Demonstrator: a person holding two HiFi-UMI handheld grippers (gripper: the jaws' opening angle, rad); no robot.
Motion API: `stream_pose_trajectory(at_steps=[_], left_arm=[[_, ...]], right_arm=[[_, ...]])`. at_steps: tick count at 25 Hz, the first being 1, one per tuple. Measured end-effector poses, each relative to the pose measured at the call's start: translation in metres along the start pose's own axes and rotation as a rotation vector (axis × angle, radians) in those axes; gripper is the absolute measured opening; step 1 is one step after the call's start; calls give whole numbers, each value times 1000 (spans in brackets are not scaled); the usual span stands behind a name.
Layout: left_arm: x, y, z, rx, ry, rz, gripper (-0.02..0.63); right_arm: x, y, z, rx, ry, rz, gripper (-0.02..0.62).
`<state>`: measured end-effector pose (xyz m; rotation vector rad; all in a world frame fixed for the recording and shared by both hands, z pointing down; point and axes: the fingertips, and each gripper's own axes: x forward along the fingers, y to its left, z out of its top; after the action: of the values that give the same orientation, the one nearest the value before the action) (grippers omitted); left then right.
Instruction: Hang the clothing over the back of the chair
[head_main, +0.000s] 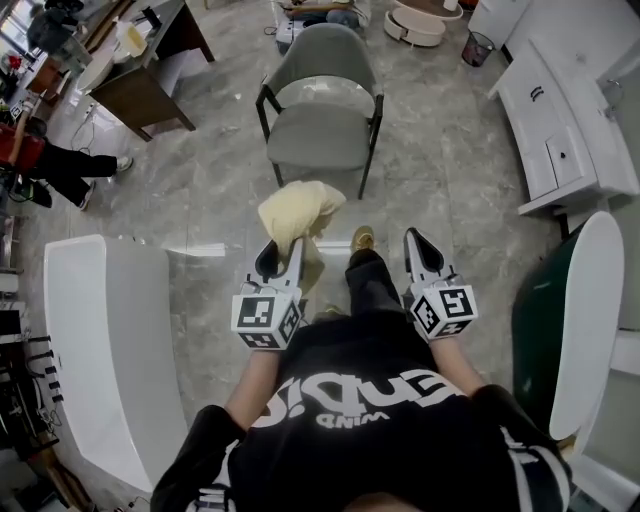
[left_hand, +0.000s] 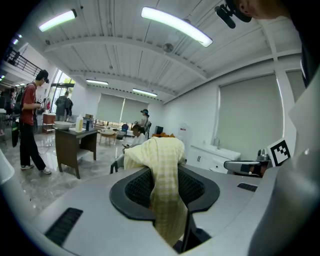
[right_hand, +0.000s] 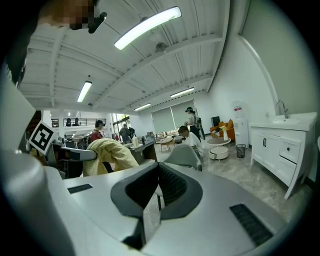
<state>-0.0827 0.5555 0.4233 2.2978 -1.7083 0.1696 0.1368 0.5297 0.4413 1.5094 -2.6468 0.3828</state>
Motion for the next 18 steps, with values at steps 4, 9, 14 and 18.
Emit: stream_pose_trajectory(at_steps=[4, 9, 14, 18], left_arm=[[25, 10, 8, 3, -5, -2, 133], [59, 28, 16, 4, -1, 4, 133], [98, 44, 27, 8, 1, 11, 133], [136, 55, 44, -2, 10, 13, 133]], right_arm=[[26, -12, 2, -1, 2, 4, 15], [65, -22, 6, 10, -2, 19, 15], [106, -42, 16, 18, -10, 24, 15], [141, -64, 34, 24, -6, 26, 15]])
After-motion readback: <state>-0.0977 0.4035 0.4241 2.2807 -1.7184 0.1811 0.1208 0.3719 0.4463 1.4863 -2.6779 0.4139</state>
